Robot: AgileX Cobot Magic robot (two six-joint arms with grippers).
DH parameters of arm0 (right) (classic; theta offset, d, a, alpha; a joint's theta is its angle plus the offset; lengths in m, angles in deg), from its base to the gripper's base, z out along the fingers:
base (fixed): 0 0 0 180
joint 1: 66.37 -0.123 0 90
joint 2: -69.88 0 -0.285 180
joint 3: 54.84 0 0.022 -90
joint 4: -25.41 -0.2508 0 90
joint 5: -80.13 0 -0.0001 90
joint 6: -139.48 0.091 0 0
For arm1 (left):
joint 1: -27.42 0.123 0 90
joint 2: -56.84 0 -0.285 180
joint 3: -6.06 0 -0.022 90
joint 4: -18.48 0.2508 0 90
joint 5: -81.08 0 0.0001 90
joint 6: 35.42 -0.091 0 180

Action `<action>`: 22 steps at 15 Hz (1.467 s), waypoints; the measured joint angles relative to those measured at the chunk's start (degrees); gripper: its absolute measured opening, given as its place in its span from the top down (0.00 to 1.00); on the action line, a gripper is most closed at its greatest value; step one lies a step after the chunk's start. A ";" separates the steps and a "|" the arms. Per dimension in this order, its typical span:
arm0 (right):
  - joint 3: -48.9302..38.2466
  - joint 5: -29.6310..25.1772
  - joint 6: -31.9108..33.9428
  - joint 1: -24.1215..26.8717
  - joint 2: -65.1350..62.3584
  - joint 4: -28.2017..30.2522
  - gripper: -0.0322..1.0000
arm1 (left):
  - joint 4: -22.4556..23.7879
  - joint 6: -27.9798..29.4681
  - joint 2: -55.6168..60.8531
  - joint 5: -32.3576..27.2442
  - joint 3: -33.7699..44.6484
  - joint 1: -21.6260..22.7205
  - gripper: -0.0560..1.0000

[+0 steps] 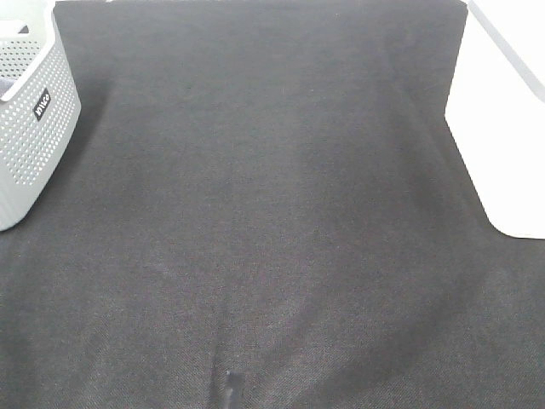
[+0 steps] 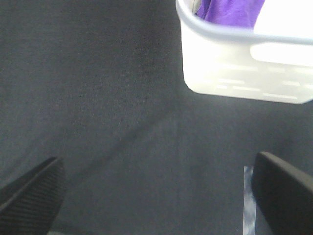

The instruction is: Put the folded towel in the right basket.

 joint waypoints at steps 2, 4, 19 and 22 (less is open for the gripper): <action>-6.02 0.00 -0.06 0.00 -12.83 0.97 0.02 | 0.00 0.00 0.00 0.00 0.00 0.00 0.01; -8.08 0.00 -0.06 0.00 -18.68 1.32 0.02 | 0.00 0.00 0.00 0.00 0.00 0.00 0.01; -23.95 -3.95 -0.17 0.00 -43.14 1.72 0.02 | 0.00 0.00 0.00 0.00 0.00 0.00 0.01; -23.95 -3.90 0.11 0.00 -43.14 1.55 0.02 | 0.00 0.00 0.00 0.00 0.00 0.00 0.01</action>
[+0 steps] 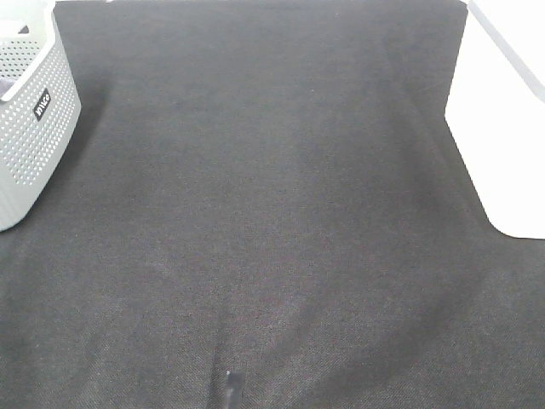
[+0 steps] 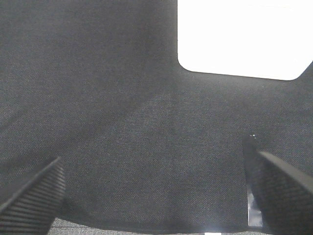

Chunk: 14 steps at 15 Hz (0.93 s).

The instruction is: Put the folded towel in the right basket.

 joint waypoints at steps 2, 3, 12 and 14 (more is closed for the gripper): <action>0.00 0.00 0.11 0.00 0.00 0.00 0.02 | 0.00 0.00 0.00 0.00 0.00 0.00 0.01; 0.00 0.00 0.11 0.00 0.00 0.00 0.02 | 0.00 0.00 0.00 0.00 0.00 0.00 0.01; 0.00 0.00 0.17 0.00 0.00 0.00 0.02 | 0.00 0.00 0.00 0.00 0.00 0.00 0.01; 0.00 0.00 0.17 0.00 0.00 0.00 0.02 | 0.00 0.00 0.00 0.00 0.00 0.00 0.01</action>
